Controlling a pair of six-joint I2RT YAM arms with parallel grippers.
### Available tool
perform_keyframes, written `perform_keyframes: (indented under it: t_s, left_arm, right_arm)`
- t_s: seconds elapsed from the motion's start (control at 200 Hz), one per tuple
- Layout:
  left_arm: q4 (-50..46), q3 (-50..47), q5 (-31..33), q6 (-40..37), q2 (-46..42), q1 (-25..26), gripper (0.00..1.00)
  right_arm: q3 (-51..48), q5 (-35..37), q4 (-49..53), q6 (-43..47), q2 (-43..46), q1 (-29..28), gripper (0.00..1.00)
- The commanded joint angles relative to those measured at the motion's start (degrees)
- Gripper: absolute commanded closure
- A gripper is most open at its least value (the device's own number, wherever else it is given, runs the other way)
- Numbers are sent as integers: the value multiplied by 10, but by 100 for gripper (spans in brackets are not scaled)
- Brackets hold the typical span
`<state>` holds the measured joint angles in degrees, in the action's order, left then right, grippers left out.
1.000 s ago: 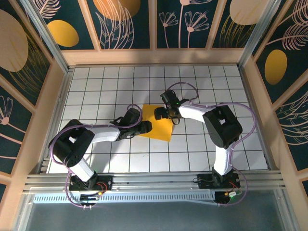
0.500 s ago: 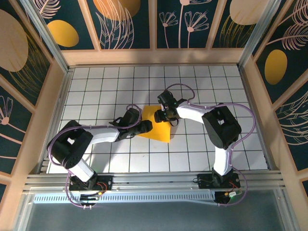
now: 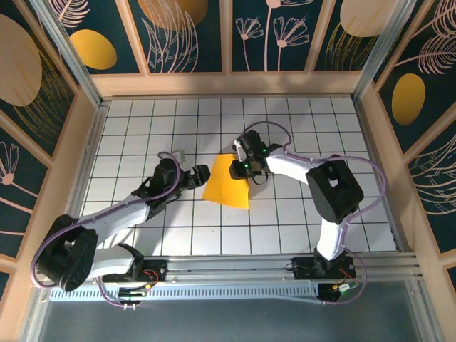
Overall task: Fold a paper plane with a square sheet of paper (fold left side to right side)
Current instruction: Pick up the square sheet of paper from the center of the table.
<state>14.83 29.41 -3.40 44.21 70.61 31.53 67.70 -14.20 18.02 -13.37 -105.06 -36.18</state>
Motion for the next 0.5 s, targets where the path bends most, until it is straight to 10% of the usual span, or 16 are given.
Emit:
perform_keyframes:
  t_s: [0.0, 0.495]
  left_arm:
    - [29, -21, 18, -33, -57, -6, 8]
    - [170, -46, -140, -151, -204, -8, 1]
  right_arm:
    - [-20, -72, -17, 36, 67, 19, 74]
    - [-34, -326, 29, 159, 282, 103, 78]
